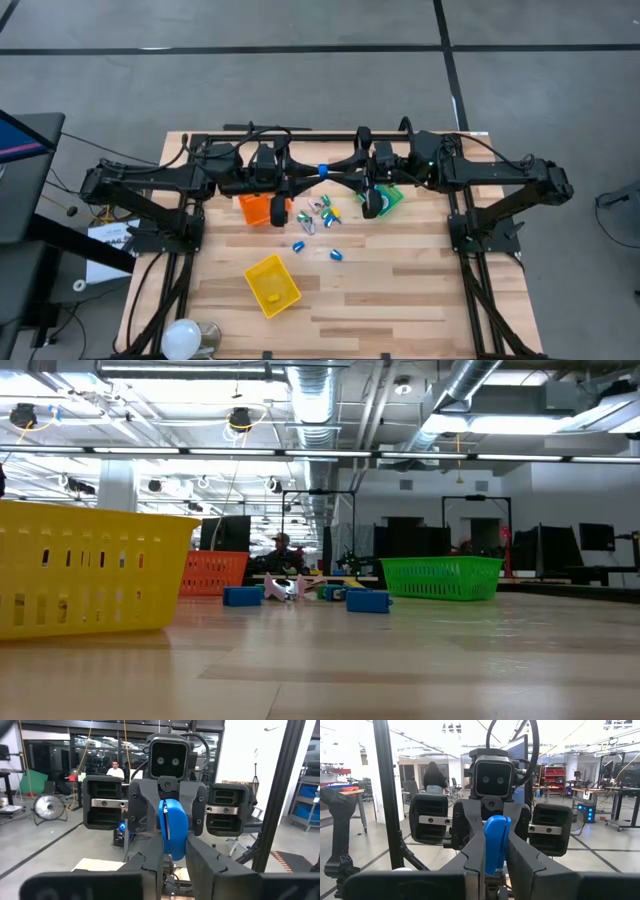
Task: Pick and place Stapler, Stapler remover, tape
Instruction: Put the blue stapler into the yellow basket
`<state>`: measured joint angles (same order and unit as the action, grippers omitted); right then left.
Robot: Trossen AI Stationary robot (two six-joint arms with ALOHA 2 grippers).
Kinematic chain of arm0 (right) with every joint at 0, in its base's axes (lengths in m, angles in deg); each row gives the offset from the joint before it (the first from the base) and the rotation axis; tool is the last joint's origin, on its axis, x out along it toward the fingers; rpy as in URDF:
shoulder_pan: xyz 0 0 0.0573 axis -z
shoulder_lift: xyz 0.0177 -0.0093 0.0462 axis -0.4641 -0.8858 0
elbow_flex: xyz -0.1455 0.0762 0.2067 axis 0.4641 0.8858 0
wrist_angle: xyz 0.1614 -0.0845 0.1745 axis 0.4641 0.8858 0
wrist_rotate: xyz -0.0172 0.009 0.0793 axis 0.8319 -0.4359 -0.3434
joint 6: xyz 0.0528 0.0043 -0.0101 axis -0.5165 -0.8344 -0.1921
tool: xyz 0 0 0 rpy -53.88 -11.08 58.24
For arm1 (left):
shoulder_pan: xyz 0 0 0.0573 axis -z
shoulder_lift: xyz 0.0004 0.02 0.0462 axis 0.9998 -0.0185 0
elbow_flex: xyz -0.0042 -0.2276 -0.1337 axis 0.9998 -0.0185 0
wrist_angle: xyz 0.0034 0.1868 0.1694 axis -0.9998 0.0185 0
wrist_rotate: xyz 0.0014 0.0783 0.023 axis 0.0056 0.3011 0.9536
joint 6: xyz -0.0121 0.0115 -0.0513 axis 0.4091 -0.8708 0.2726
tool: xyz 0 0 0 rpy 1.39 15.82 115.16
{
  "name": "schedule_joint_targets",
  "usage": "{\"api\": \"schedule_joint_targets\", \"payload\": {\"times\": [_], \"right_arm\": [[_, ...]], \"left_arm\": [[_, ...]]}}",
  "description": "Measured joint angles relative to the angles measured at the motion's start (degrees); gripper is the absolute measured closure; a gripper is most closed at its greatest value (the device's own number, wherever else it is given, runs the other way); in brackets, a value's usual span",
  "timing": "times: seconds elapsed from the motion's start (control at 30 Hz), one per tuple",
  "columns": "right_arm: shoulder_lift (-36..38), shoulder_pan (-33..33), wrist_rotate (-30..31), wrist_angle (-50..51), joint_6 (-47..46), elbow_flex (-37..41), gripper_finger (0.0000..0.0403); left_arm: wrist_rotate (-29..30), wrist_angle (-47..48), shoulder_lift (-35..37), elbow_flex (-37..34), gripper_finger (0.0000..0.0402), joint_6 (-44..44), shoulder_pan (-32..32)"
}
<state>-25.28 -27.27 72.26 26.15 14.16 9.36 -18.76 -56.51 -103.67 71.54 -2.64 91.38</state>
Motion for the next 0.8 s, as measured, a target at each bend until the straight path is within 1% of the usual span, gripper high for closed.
{"api": "schedule_joint_targets", "payload": {"times": [0.27, 0.37, 0.6, 0.8], "right_arm": [[0.0, 0.0, 0.0, 0.0, 0.0, 0.0, 0.0353], [0.0, 0.0, 0.0, 0.0, 0.0, 0.0, 0.0346], [0.0, 0.0, -0.1, 0.0, -0.1, 0.0, 0.0305], [0.0, 0.0, -0.1, 0.0, -1.2, 0.0, 0.0261]], "left_arm": [[-0.1, 0.0, 0.0, 0.0, 0.0351, -0.7, 0.1], [-0.2, 0.0, 0.0, 0.0, 0.0351, -0.7, 0.1], [-0.4, 0.0, 0.0, 0.0, 0.0353, -0.8, 0.1], [-0.4, 0.0, 0.0, 0.0, 0.0354, -0.8, 0.1]]}}
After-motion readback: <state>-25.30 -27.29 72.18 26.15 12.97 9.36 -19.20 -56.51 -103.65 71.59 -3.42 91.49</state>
